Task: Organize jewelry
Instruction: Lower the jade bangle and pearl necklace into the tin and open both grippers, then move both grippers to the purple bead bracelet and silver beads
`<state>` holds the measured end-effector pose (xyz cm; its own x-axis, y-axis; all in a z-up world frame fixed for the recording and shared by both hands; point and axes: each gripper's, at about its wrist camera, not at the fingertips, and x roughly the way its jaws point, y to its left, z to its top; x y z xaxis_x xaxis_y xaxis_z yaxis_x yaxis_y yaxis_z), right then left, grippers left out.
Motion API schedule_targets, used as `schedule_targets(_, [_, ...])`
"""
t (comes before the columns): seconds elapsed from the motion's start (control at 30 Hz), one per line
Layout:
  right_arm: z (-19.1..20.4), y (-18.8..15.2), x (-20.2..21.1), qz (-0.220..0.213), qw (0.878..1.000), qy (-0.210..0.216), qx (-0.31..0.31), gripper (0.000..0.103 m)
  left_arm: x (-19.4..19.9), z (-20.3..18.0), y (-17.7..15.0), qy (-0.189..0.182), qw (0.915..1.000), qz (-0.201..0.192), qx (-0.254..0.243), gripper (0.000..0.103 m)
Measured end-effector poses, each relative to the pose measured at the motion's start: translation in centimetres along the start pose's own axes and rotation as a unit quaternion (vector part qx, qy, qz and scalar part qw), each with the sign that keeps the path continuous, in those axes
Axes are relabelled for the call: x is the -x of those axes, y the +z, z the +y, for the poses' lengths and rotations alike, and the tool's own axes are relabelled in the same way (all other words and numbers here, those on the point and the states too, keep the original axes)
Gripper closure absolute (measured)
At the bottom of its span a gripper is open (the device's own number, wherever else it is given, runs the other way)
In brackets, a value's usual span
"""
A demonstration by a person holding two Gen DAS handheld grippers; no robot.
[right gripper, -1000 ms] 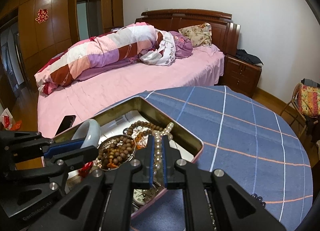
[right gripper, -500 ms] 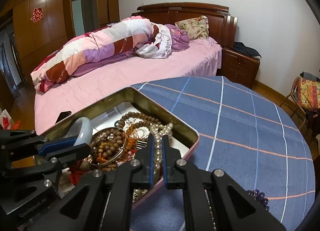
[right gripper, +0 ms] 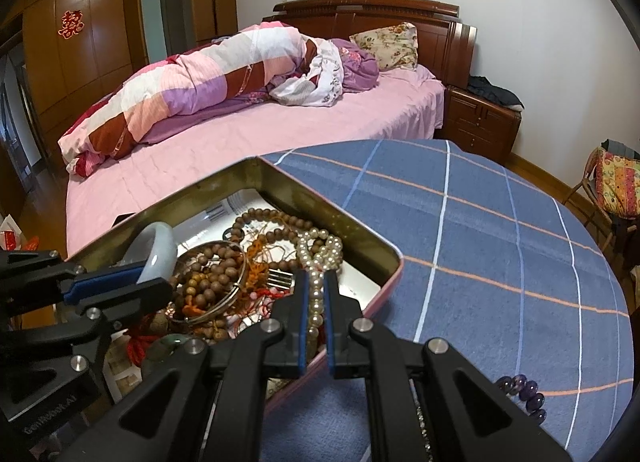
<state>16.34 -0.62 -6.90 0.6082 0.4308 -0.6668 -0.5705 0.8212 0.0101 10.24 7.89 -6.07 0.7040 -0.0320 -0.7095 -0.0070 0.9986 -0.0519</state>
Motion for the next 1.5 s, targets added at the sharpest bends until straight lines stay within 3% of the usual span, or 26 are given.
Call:
schedule_targets(0.23, [0.3, -0.3, 0.4, -0.001, 1.000, 0.016, 0.005, 0.090, 0.4, -0.2, 0.2, 0.000, 1.0000, -0.007, -0.001, 0.087])
schedule_targets(0.3, [0.2, -0.3, 0.9, -0.010, 1.000, 0.018, 0.002, 0.063, 1.1, -0.4, 0.3, 0.011, 0.9997, -0.020, -0.005, 0.053])
schedule_targets(0.33, [-0.1, -0.3, 1.3, -0.018, 1.000, 0.017, -0.005, 0.060, 1.6, -0.5, 0.3, 0.023, 0.9992, -0.031, -0.004, 0.045])
schedule_targets(0.37, [-0.4, -0.2, 1.7, -0.023, 1.000, 0.014, -0.012, 0.055, 2.2, -0.4, 0.4, 0.029, 0.9987, -0.042, -0.004, 0.031])
schedule_targets(0.4, [-0.8, -0.2, 2.1, -0.028, 0.999, 0.015, -0.019, 0.050, 2.8, -0.2, 0.4, 0.024, 0.9984, -0.051, -0.001, 0.026])
schedule_targets(0.6, [-3.9, -1.3, 5.5, -0.046, 0.998, -0.005, -0.046, 0.049, 4.3, 0.0, 0.4, 0.015, 0.9979, -0.063, 0.012, 0.026])
schedule_targets(1.0, [-11.8, -6.5, 8.8, -0.010, 0.987, -0.079, -0.137, 0.046, 3.8, -6.5, -0.1, 0.006, 0.9981, -0.050, -0.036, 0.026])
schedule_targets(1.4, [-11.9, -7.7, 6.7, 0.045, 0.987, -0.089, -0.127, 0.046, 2.2, -10.9, -0.6, 0.007, 0.9967, -0.032, -0.075, 0.026])
schedule_targets(1.43, [-12.1, -7.8, 6.5, 0.051, 0.986, -0.089, -0.129, 0.047, 2.1, -11.2, -0.6, 0.007, 0.9965, -0.032, -0.077, 0.026])
schedule_targets(1.5, [-12.7, -8.0, 6.2, 0.061, 0.985, -0.085, -0.140, 0.061, 1.7, -11.8, -0.7, 0.006, 0.9962, -0.028, -0.082, 0.026])
